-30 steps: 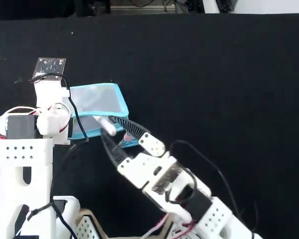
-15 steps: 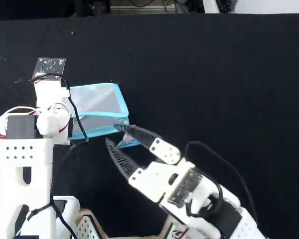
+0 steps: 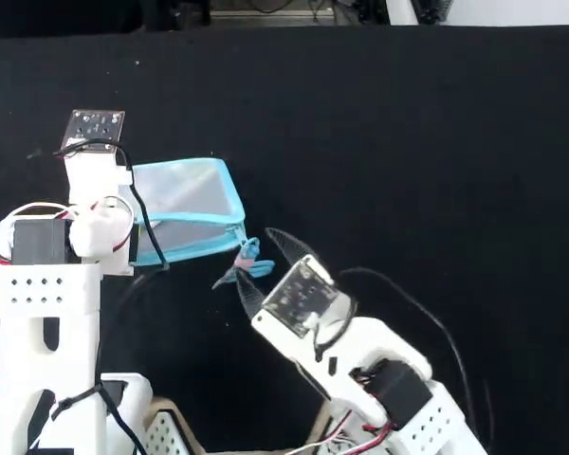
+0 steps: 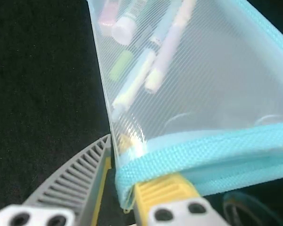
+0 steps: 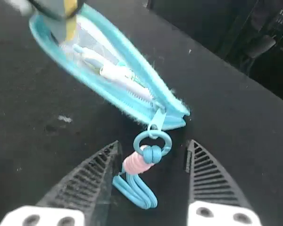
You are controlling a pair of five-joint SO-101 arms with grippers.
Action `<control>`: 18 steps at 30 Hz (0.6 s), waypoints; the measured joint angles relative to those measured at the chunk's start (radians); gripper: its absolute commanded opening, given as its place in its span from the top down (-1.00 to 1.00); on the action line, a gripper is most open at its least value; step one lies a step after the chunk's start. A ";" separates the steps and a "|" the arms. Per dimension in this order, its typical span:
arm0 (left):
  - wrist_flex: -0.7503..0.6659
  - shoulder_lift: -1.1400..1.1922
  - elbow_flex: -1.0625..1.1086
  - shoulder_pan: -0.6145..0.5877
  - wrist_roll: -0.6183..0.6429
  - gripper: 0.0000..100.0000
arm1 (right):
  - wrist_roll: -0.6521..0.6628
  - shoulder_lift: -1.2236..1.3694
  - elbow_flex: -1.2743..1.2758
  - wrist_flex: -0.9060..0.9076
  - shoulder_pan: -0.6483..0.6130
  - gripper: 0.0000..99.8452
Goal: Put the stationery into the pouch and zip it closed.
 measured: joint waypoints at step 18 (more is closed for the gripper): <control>0.000 -0.002 0.011 0.000 0.000 0.94 | 0.000 0.000 0.230 -0.321 0.000 0.61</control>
